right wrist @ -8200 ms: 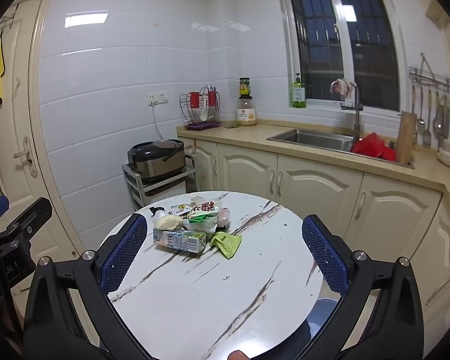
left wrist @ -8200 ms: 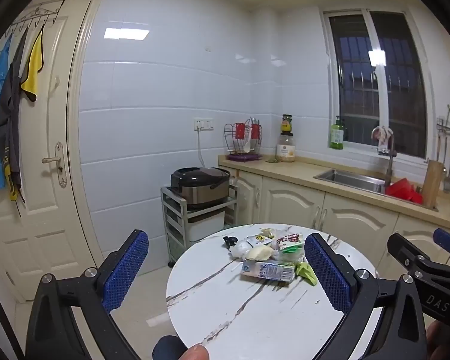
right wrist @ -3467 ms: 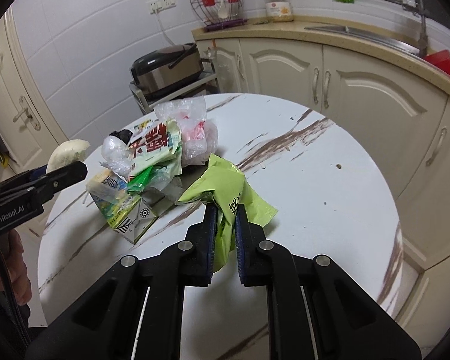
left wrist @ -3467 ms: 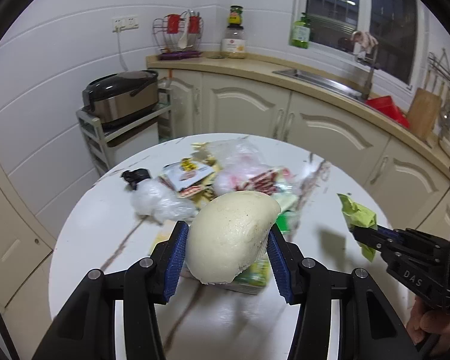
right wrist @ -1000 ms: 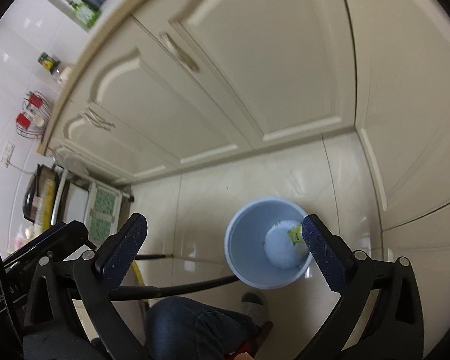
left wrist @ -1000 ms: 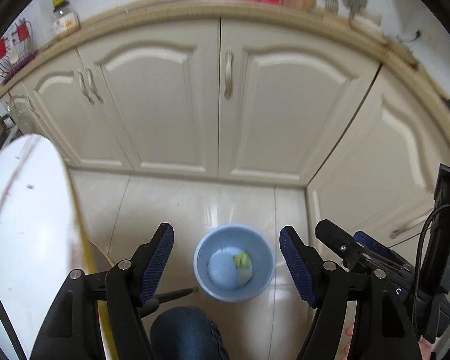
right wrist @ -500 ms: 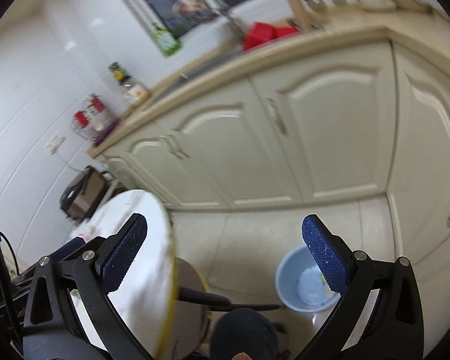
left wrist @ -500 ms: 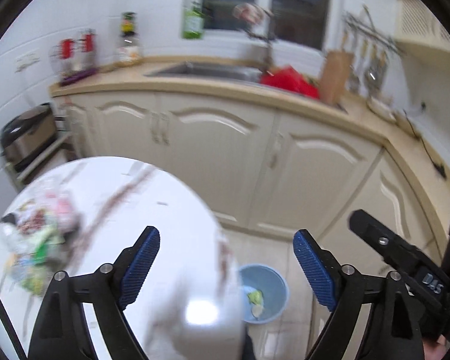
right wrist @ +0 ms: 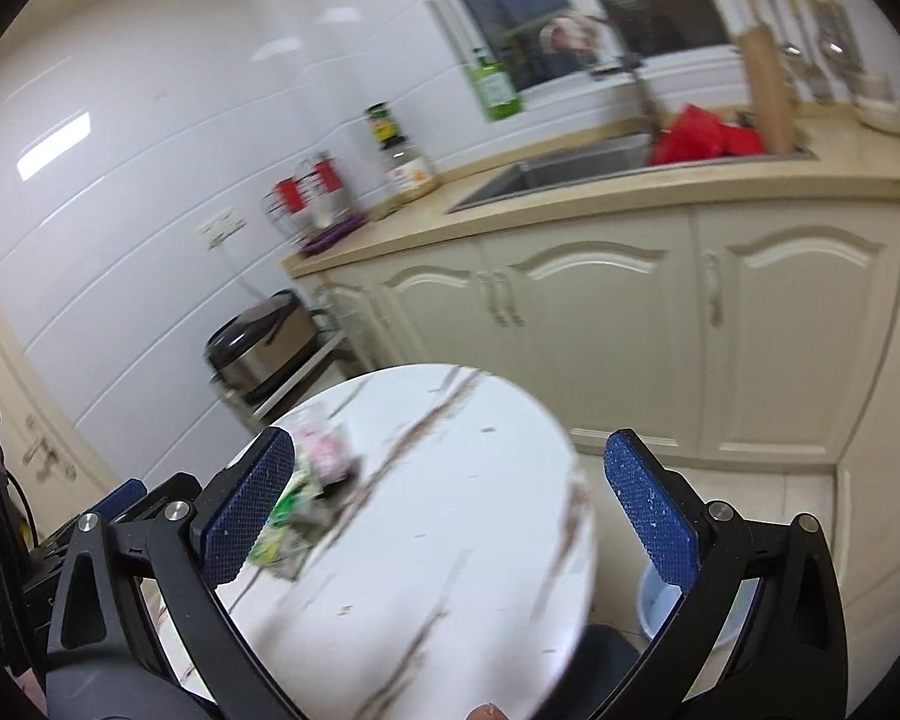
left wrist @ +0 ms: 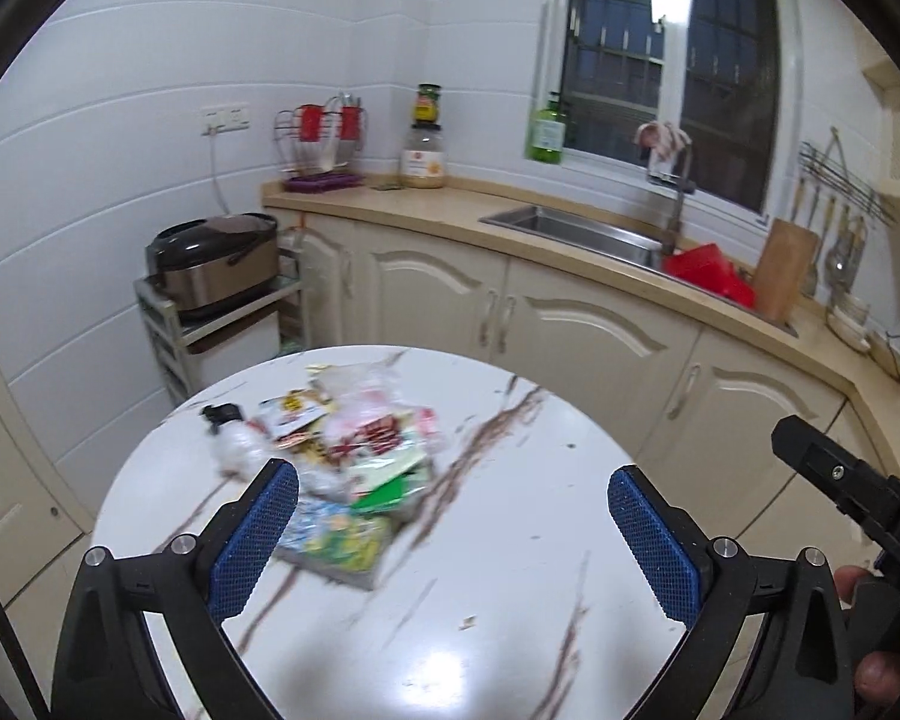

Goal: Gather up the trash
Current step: 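Bring both open tools back to the table, then grasp the milk carton with the right tool while the left tool grasps the white cup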

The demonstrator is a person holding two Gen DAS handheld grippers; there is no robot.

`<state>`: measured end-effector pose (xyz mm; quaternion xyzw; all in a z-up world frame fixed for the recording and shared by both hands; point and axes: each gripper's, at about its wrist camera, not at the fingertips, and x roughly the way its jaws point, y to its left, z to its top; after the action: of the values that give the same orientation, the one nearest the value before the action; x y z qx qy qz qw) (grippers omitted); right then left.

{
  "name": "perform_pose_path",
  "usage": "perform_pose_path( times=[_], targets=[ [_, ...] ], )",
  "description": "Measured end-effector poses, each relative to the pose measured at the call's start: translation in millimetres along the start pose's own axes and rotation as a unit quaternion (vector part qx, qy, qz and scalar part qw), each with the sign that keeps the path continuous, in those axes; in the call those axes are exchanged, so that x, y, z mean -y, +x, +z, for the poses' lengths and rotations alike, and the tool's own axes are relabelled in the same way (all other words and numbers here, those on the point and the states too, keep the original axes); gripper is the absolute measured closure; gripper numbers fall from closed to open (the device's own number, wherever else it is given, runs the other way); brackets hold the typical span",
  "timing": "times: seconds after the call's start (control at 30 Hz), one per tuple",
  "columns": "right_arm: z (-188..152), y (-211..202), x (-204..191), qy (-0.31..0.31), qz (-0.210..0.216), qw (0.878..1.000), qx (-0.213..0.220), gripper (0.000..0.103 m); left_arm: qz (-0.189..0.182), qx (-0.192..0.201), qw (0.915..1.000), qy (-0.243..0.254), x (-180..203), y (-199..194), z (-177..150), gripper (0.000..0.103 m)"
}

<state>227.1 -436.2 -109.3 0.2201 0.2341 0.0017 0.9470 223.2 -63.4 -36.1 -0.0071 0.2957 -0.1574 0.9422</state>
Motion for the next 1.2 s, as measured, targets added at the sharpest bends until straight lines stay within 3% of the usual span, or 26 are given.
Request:
perform_pose_path(
  times=[0.23, 0.4, 0.67, 0.8, 0.97, 1.2],
  targets=[
    [-16, 23, -64, -0.060, 0.042, 0.997, -0.027, 0.000, 0.050, 0.000, 0.9983, -0.030, -49, -43, -9, 0.001],
    [-32, 40, -98, -0.100, 0.064, 0.992, -0.051, 0.000, 0.083, 0.000, 0.9954, -0.048, -63, -62, -6, 0.001],
    [-55, 68, -139, -0.166, 0.077, 0.979, -0.087, 0.000, 0.100, 0.001, 0.9927, -0.066, -77, -69, -8, 0.001],
    [-71, 89, -163, -0.217, 0.079, 0.966, -0.117, 0.000, 0.107, -0.014, 0.9911, -0.077, -90, -60, -13, 0.001],
    [-102, 124, -187, -0.292, 0.076, 0.939, -0.166, 0.000, 0.117, -0.037, 0.9876, -0.098, -111, -45, -9, 0.001],
    [-133, 180, -192, -0.316, 0.068, 0.918, -0.230, 0.000, 0.125, -0.064, 0.9839, -0.111, -139, -20, -7, 0.001]
  ],
)
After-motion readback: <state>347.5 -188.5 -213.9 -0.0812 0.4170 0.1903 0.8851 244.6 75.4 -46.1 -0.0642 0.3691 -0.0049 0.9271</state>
